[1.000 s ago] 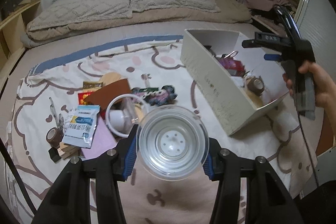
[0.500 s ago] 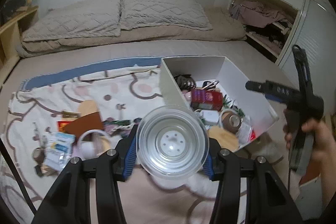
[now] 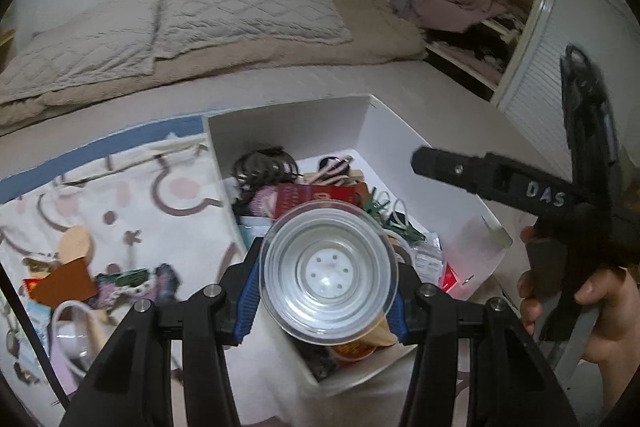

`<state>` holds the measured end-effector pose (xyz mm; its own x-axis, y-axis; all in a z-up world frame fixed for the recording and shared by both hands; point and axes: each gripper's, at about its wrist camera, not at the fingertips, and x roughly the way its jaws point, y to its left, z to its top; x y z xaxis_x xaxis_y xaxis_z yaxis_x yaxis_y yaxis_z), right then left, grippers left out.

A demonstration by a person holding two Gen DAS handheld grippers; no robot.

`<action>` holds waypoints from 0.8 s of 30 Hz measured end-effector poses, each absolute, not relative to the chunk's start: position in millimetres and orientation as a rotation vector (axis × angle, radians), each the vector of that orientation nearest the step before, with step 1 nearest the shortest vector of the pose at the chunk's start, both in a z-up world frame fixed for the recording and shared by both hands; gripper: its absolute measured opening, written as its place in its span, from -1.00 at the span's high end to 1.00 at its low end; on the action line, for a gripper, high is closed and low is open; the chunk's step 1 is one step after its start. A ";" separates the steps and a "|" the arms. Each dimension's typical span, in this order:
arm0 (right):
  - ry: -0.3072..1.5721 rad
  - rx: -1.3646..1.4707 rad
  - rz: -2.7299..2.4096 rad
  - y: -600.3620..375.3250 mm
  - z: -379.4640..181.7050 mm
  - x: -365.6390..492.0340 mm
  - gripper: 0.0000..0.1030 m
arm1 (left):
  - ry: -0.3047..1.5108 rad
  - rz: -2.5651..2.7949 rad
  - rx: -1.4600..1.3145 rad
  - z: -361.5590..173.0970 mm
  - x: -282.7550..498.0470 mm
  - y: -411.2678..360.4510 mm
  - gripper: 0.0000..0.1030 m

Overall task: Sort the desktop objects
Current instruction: 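Withdraw the right tool from the shoe box while the left tool carries the lid toward it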

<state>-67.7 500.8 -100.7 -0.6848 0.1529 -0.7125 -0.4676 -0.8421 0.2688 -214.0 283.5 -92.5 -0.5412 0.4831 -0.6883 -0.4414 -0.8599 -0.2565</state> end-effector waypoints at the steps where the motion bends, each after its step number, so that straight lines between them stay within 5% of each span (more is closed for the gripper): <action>1: 0.633 -1.004 2.526 502.1 -101.0 -66.9 -1.00 | -0.066 2.359 -1.095 -96.9 -216.6 289.0 0.00; 24: 0.688 -1.010 2.457 516.9 -111.5 -53.6 -1.00 | 0.043 2.413 -1.203 -143.1 -242.1 316.2 0.00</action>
<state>-53.6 516.9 -111.5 -0.6619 0.1694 -0.7302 -0.5240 -0.8012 0.2891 -242.1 316.2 -143.1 -0.5242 0.3713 -0.7664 -0.3984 -0.9023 -0.1647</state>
